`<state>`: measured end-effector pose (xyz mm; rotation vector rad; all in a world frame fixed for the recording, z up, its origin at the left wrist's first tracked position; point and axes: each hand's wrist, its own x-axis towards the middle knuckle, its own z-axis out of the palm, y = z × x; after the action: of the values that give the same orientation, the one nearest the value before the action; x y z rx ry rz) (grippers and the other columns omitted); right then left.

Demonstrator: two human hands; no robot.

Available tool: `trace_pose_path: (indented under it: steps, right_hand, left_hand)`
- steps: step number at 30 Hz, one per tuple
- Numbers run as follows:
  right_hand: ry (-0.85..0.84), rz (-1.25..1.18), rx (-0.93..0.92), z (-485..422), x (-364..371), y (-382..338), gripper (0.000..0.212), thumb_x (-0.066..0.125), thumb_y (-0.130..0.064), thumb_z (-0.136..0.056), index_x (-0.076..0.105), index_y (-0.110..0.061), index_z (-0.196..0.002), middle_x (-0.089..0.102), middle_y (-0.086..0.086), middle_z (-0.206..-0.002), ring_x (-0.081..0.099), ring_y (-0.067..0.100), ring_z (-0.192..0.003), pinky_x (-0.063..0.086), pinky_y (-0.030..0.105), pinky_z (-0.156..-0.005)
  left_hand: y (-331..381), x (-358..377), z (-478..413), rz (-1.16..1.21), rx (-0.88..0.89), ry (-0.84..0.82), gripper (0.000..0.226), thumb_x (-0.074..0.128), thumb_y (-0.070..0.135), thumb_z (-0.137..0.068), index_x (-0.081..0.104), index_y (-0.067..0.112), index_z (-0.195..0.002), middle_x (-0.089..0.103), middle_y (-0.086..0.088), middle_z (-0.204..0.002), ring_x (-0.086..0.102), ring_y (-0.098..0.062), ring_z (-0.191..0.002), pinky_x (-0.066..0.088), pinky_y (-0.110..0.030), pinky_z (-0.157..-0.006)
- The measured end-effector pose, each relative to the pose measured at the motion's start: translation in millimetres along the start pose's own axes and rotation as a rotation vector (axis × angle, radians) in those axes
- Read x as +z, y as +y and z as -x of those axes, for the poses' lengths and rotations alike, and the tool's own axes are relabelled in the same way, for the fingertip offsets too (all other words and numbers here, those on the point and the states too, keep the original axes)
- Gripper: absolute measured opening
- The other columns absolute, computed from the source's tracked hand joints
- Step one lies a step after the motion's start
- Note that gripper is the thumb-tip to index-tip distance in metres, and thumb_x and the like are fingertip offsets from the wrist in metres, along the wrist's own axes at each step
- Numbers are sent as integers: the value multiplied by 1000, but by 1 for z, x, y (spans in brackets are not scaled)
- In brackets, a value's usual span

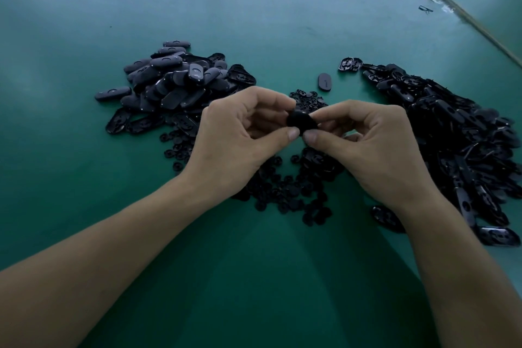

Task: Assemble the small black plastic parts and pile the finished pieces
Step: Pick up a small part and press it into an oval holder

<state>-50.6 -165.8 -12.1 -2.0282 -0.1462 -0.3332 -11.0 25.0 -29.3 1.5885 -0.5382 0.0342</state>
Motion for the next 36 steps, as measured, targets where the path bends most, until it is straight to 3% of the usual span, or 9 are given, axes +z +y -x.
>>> trace_pose_path:
  steps: [4, 6, 14, 17, 20, 25, 29, 33, 36]
  right_hand:
    - [-1, 53, -9, 1, 3, 1, 21, 80, -8, -82, 78, -28, -89, 74, -4, -76, 69, 17, -69, 58, 32, -66]
    - [-27, 113, -33, 1, 4, 0, 23, 77, -8, -84, 78, -30, -90, 74, -9, -79, 67, 7, -67, 54, 24, -63]
    - [21, 154, -83, 2, 5, -5, 19, 81, -25, -83, 77, -25, -102, 71, -10, -88, 67, 8, -80, 47, 15, -66]
    - [36, 145, -97, 3, 8, -7, 17, 80, -20, -84, 78, -26, -99, 73, -13, -87, 70, 6, -80, 54, 19, -70]
    - [68, 103, -118, 4, 12, -9, 22, 81, -14, -83, 76, -26, -101, 73, -17, -83, 70, 2, -77, 53, 13, -72]
    - [86, 69, -121, 4, 12, -10, 16, 83, -17, -81, 76, -25, -92, 74, -8, -84, 70, 11, -75, 59, 31, -72]
    - [65, -34, -86, 4, 11, -11, 20, 84, -16, -78, 73, -29, -88, 73, -10, -77, 68, 6, -69, 56, 24, -69]
    - [51, -57, -56, 2, 9, -10, 16, 84, -20, -77, 75, -30, -85, 74, -2, -77, 69, 17, -70, 60, 37, -72]
    - [9, -57, -29, 2, 7, -9, 14, 82, -21, -76, 74, -30, -84, 73, -5, -76, 67, 9, -70, 60, 32, -72]
  left_hand:
    - [0, 2, 1, -59, 28, -21, 19, 79, 6, -83, 74, 22, -91, 76, 4, -79, 72, -12, -70, 58, -24, -68]
    - [0, 3, 1, -45, 11, -21, 18, 78, 5, -85, 73, 22, -90, 76, 0, -77, 73, -14, -67, 58, -24, -64]
    - [3, 4, 1, 1, -20, 22, 18, 75, 17, -83, 73, 20, -100, 77, 1, -86, 75, -16, -79, 62, -36, -74]
    - [3, 4, 2, 12, -26, 8, 17, 77, 12, -81, 73, 19, -97, 76, 1, -82, 75, -15, -76, 62, -31, -72]
    - [3, 3, 2, 68, -25, 9, 13, 74, 5, -86, 73, 16, -94, 77, -1, -80, 75, -18, -70, 60, -26, -66]
    - [3, 3, 1, 93, -32, 15, 11, 71, 3, -90, 72, 13, -93, 76, -6, -79, 74, -18, -67, 60, -27, -63]
    - [4, 2, 0, 106, -50, 23, 11, 68, 2, -92, 71, 12, -95, 75, -7, -75, 73, -17, -63, 59, -26, -60]
    - [2, 2, 0, 89, -47, 17, 14, 68, 2, -93, 70, 16, -97, 75, -6, -74, 73, -16, -64, 59, -26, -62]
    - [3, 3, 0, 69, -41, 15, 17, 67, 2, -92, 69, 18, -97, 74, -6, -74, 73, -15, -64, 59, -26, -62]
